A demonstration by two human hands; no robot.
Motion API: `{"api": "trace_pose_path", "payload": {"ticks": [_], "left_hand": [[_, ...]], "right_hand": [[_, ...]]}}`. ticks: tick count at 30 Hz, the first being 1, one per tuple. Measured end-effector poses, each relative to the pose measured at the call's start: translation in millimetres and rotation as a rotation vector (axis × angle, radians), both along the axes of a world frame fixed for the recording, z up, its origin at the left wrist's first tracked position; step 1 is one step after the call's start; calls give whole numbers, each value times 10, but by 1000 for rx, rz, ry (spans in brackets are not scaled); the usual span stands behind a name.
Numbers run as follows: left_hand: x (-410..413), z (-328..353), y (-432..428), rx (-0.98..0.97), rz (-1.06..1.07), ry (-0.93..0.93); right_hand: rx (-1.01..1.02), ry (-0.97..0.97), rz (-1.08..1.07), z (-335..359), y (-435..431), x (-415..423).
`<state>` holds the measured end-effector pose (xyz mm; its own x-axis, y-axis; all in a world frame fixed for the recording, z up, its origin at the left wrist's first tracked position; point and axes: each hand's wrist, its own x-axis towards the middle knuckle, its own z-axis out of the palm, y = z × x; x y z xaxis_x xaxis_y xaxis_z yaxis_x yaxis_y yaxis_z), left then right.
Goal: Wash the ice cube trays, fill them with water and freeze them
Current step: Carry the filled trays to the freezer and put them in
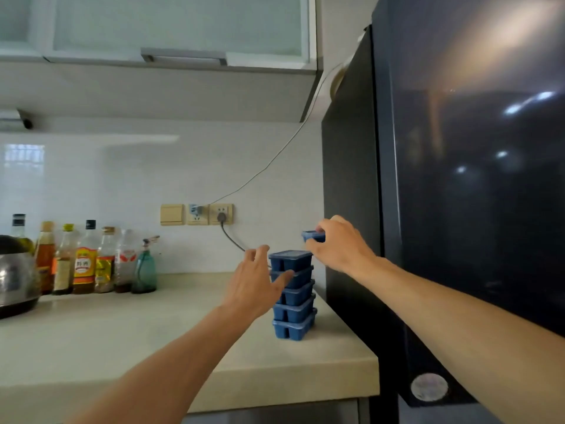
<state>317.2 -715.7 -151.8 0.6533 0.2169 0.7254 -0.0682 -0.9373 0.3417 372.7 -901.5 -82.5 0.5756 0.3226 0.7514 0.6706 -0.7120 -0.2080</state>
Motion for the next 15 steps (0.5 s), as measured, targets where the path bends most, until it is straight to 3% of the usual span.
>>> {"api": "trace_pose_path", "payload": {"ticks": [8, 15], "left_hand": [[436, 260, -277, -116, -13, 53], [284, 282, -441, -85, -52, -137]], "right_hand": [[59, -54, 105, -299, -755, -344], [111, -33, 127, -517, -1080, -522]]}}
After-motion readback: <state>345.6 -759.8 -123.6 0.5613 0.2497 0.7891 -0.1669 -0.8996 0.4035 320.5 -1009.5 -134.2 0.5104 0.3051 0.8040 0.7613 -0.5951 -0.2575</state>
